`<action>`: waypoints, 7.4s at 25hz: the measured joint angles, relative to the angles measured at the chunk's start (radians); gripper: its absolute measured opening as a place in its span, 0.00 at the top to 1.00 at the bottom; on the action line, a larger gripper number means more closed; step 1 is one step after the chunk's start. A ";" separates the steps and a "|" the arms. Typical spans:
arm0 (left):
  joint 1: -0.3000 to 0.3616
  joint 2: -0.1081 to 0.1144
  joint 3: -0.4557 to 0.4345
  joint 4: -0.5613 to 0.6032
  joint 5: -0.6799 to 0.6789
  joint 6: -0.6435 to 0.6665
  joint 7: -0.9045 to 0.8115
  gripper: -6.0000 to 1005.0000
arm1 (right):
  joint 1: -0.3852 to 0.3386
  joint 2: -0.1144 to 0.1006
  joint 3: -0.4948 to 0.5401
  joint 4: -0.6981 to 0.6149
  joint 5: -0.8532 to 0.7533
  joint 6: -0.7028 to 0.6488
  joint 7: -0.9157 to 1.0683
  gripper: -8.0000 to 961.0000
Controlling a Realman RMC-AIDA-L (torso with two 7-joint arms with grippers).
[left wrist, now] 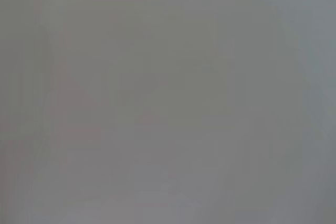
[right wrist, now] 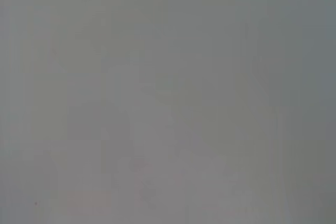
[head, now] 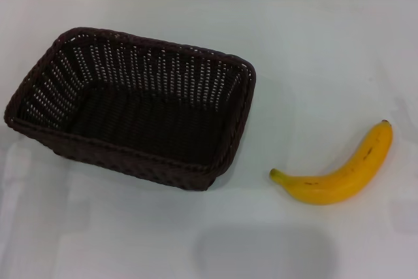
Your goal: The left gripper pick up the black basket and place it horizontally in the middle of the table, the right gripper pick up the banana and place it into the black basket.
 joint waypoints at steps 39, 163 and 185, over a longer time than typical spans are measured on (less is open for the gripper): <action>-0.084 0.189 0.009 0.528 0.746 0.244 -1.296 0.19 | 0.021 0.003 0.013 -0.023 -0.007 -0.002 0.002 0.09; -0.555 0.214 0.211 0.581 1.686 0.135 -2.129 0.47 | -0.016 0.002 0.010 -0.016 -0.023 0.093 0.055 0.09; 0.030 0.032 0.027 0.650 0.648 0.139 -1.230 0.15 | -0.123 -0.055 -0.031 -0.312 -0.270 -0.046 0.722 0.09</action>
